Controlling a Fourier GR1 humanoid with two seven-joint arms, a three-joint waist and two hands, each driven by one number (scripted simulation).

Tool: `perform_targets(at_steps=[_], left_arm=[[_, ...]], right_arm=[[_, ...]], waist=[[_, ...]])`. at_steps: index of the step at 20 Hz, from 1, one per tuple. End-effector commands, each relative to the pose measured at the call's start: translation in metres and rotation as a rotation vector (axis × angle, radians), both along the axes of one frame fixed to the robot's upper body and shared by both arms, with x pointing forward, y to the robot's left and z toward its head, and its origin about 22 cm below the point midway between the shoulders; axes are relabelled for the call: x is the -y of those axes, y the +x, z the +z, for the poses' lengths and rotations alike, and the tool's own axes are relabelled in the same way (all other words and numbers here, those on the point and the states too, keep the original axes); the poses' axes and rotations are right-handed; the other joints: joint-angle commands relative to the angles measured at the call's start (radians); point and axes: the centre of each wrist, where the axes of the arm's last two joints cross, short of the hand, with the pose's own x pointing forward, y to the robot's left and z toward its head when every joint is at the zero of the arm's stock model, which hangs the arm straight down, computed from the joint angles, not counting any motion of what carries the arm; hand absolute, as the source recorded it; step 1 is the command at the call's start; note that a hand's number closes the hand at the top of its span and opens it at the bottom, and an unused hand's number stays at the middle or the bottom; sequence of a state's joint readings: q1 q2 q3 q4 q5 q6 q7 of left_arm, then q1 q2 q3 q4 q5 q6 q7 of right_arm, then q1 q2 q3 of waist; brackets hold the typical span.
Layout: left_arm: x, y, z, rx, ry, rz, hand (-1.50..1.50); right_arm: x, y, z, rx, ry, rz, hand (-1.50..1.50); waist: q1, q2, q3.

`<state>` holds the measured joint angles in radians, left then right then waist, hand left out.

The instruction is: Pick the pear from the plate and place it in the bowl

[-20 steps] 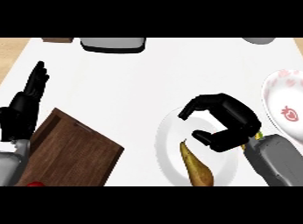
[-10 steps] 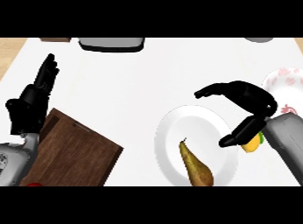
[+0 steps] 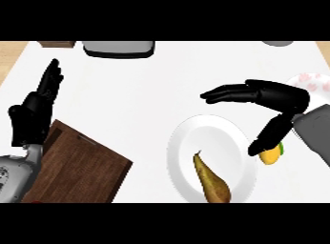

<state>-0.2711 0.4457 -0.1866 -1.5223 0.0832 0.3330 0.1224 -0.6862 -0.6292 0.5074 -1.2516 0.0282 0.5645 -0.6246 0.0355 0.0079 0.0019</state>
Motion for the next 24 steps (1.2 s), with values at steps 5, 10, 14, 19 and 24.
perform_targets(at_steps=[5,10,14,19,24], left_arm=[[0.009,-0.006,-0.001,0.0,0.003,0.009,0.0],[0.002,-0.003,-0.002,-0.015,0.009,0.038,0.0],[-0.004,0.0,0.0,-0.017,0.005,0.021,0.0],[0.003,-0.01,0.002,-0.008,0.001,0.032,0.0],[0.0,-0.012,-0.006,-0.013,-0.009,0.031,0.0]], right_arm=[[-0.045,-0.007,0.014,0.136,-0.303,0.25,-1.5],[-0.096,-0.038,-0.007,0.145,-0.377,0.329,-1.5],[-0.09,-0.04,-0.011,0.158,-0.447,0.374,-1.5],[-0.099,-0.06,-0.044,0.221,-0.579,0.371,-1.5],[-0.114,-0.072,-0.064,0.257,-0.697,0.339,-1.5]], waist=[[-0.014,-0.006,-0.002],[-0.03,-0.008,-0.002],[-0.031,-0.007,-0.002],[-0.03,-0.008,-0.002],[-0.032,-0.008,-0.002]])
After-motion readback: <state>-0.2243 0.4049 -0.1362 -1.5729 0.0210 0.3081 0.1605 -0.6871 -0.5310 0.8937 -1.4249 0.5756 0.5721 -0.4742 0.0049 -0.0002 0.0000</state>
